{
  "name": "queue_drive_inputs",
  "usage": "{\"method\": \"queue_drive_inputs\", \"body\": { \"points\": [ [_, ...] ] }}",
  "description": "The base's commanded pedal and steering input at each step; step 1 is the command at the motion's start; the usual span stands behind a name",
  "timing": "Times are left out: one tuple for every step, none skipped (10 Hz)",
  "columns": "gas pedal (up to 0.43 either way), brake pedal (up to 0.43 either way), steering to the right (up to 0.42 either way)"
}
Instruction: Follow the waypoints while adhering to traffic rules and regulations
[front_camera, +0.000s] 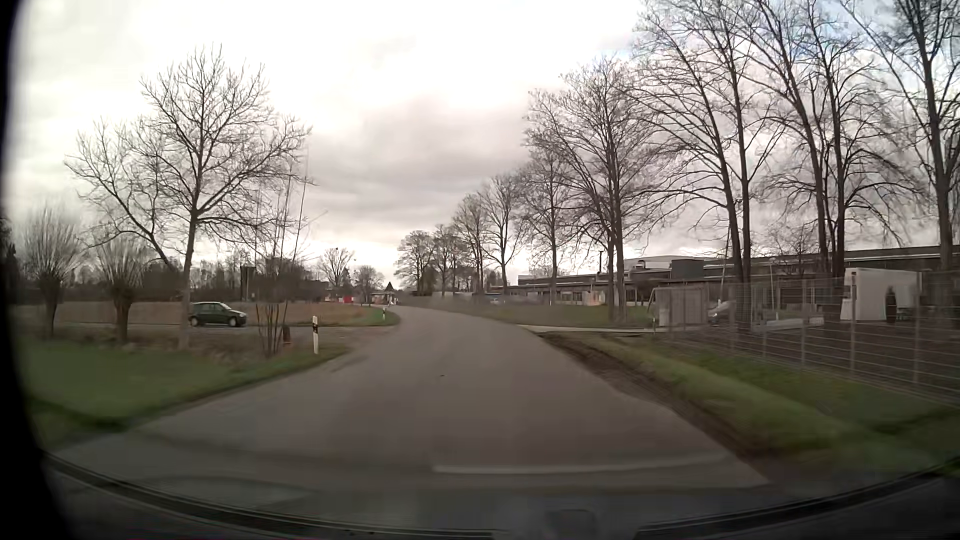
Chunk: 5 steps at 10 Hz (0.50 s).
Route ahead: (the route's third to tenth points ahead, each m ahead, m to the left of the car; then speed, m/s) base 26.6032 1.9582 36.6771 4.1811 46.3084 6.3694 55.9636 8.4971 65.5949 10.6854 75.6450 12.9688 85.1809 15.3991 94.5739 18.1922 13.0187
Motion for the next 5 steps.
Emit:
{"method": "queue_drive_inputs", "body": {
  "points": [
    [0.189, 0.000, -0.009],
    [0.189, 0.000, -0.010],
    [0.189, 0.000, -0.010],
    [0.189, 0.000, -0.012],
    [0.189, 0.000, -0.015]
  ]
}}
